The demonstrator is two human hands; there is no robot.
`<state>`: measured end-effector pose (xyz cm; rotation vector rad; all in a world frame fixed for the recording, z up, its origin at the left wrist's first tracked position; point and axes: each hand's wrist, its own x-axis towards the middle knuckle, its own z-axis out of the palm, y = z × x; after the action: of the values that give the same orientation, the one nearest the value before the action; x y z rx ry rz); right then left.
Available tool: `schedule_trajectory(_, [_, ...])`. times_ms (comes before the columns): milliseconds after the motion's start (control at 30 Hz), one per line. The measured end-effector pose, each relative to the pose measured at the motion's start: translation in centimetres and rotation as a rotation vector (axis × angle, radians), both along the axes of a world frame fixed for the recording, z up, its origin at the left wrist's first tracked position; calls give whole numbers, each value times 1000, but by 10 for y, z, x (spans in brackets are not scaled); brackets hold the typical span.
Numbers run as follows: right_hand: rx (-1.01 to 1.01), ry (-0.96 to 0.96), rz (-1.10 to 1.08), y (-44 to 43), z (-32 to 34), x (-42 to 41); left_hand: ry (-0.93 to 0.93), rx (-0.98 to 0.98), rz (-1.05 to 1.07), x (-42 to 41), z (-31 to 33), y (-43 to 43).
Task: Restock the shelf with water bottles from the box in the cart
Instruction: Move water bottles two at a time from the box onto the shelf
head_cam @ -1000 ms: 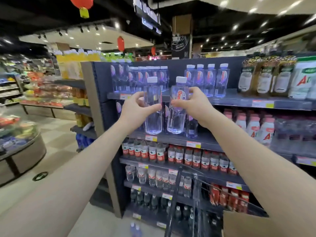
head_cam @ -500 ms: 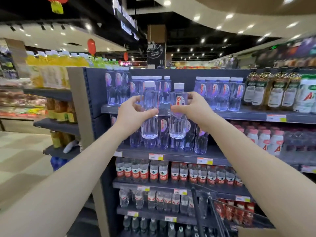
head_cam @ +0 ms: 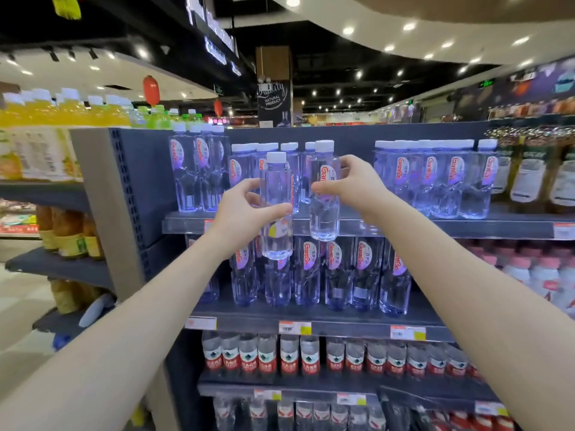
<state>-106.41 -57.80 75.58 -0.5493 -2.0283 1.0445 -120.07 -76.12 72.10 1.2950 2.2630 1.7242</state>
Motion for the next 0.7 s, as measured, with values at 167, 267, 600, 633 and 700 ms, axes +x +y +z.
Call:
schedule_trajectory(167, [25,22,-3,42,6,-50,-7,-30,-28,-41,-4,39])
schedule_trajectory(267, [37,33,-64,63,3,-74,-18,-40,-46,-55,-9,52])
schedule_trajectory(600, [-22,77,-103,101,-1,-113,-11,-43,-68,-87,-16,71])
schedule_trajectory(633, [-22,66,-100,102,-3,-115,-10,-50,-75,-89,-16,71])
schedule_trajectory(700, [-22,39,-99,105,-6,-121,-7,-58,-95,-93,-16,73])
